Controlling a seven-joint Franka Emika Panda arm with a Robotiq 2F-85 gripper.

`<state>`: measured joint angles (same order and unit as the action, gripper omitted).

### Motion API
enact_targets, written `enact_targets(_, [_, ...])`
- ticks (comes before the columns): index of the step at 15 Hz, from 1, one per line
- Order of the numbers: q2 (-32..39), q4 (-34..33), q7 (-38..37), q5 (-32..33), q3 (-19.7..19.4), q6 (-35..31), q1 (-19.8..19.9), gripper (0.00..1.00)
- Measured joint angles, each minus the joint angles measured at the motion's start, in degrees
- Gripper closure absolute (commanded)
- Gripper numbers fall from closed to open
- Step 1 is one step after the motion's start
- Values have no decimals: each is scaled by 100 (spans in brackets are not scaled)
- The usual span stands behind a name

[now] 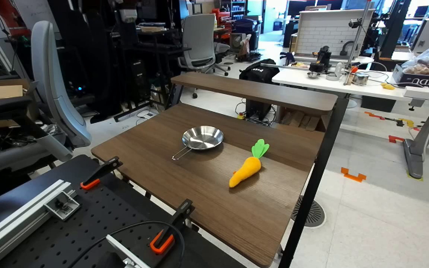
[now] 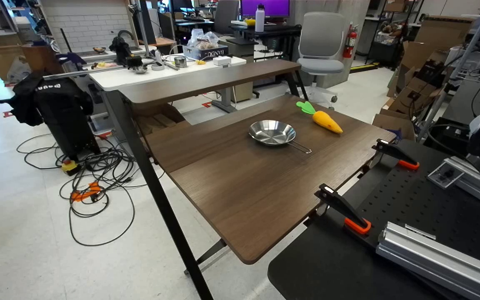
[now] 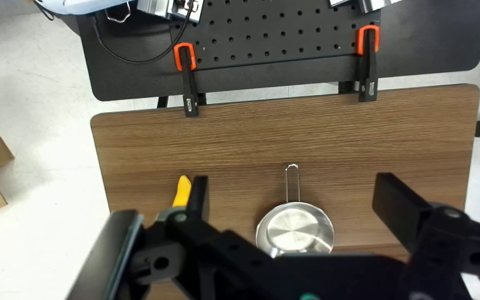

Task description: Put the carrot plushy on the pan

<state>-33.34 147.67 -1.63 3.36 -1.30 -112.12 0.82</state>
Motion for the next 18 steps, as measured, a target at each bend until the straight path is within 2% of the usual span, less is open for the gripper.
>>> enact_targets(4, [262,259,41,224,-213,-626,311,0])
enact_targets(8, [825,399,86,359,-468,-1360,624,0])
enact_targets(14, [2122,311,78,404,-623,-2650,855,0])
enact_targets(18, [3140,-69,25,405,-639,-3261,866,0])
